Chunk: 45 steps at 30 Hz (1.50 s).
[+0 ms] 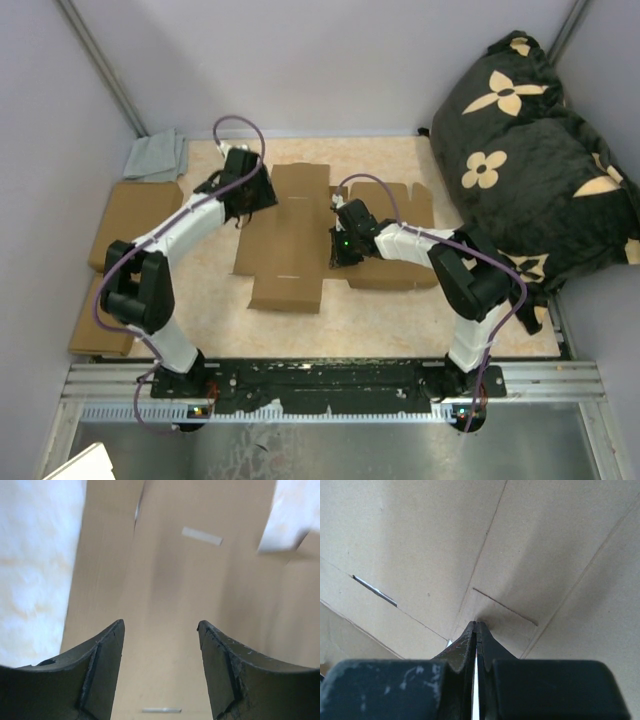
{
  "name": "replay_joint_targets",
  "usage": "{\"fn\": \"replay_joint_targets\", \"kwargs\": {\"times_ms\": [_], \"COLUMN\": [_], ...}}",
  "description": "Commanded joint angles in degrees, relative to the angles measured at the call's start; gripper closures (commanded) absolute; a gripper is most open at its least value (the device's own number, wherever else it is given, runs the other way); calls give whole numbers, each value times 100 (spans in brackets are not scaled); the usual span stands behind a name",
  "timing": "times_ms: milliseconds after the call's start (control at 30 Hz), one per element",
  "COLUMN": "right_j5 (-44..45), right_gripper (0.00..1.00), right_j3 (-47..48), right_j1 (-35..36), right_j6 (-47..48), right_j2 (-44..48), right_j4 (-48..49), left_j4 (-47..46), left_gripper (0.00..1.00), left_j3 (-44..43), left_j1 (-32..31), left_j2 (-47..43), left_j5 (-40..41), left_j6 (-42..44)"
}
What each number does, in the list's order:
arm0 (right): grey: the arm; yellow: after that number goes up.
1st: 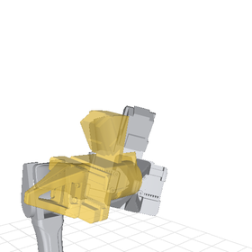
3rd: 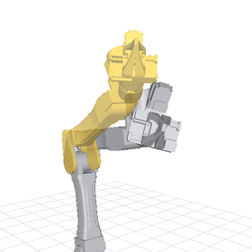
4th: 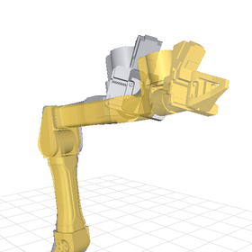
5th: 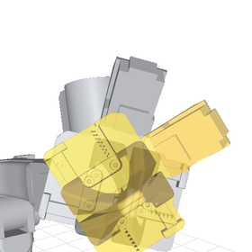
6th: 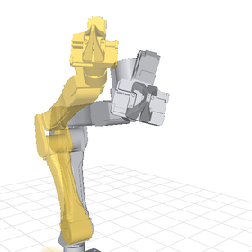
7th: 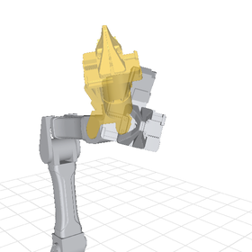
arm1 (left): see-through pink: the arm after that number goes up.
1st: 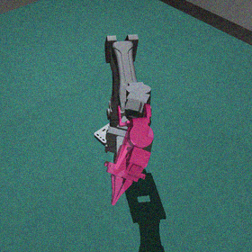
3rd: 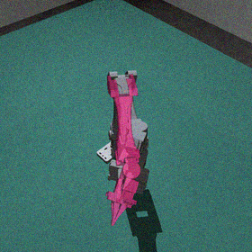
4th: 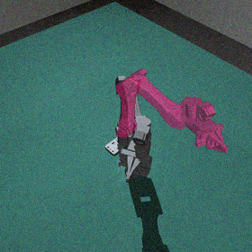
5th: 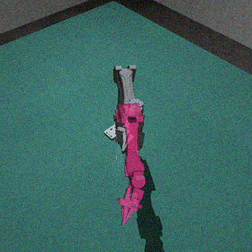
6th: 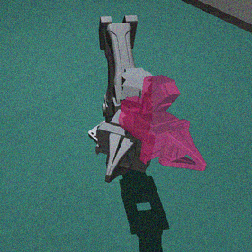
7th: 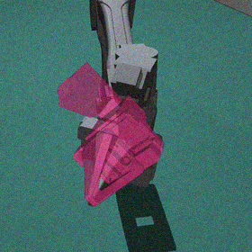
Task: Fold the paper box
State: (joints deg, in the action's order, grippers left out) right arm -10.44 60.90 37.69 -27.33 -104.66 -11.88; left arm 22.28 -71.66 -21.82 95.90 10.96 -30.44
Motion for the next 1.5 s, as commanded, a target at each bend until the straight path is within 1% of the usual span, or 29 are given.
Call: {"fn": "replay_joint_targets", "kwargs": {"times_ms": [0,267,333,400,600,700,767,900,1000,1167,1300,1400,1467], "right_j5": [-13,-3,-17,-31,-61,-64,-68,-83,-84,-59,-78,-139,-163], "right_gripper": [100,100,100,100,100,100,100,100,100,100,100,100,100], "right_j3": [-193,-196,-167,-135,-57,-13,9,29,33,38,59,49,60], "right_j1": [39,28,29,19,-23,-40,-46,-60,-60,-67,-67,-69,-69], "right_j6": [-46,-65,-66,-64,-3,50,68,80,89,103,105,88,88], "right_j2": [-460,-663,-712,-771,-876,-919,-933,-940,-937,-939,-943,-942,-952], "right_j4": [-453,-399,-394,-394,-447,-477,-488,-481,-482,-516,-532,-504,-521], "left_j4": [-255,363,367,247,27,62,32,-408,-517,-500,-226,-363,-449], "left_gripper": [32,33,34,34,37,38,39,40,40,41,41,41,41], "left_j3": [-1194,-4516,-4934,-5043,-4907,-4681,-4385,-3421,-2850,-2227,-1979,-1659,-1603], "left_j1": [376,837,924,1017,1136,1137,1137,1137,1137,1137,1138,1137,1136], "left_j2": [855,3375,3760,3973,4212,4133,3946,3319,2936,2492,2415,2486,2651], "left_j5": [-108,-291,-285,-347,-709,-746,-790,-1052,-1141,-1263,-1309,-1253,-1206], "left_j6": [485,787,815,791,810,844,840,954,928,895,799,758,769]}}
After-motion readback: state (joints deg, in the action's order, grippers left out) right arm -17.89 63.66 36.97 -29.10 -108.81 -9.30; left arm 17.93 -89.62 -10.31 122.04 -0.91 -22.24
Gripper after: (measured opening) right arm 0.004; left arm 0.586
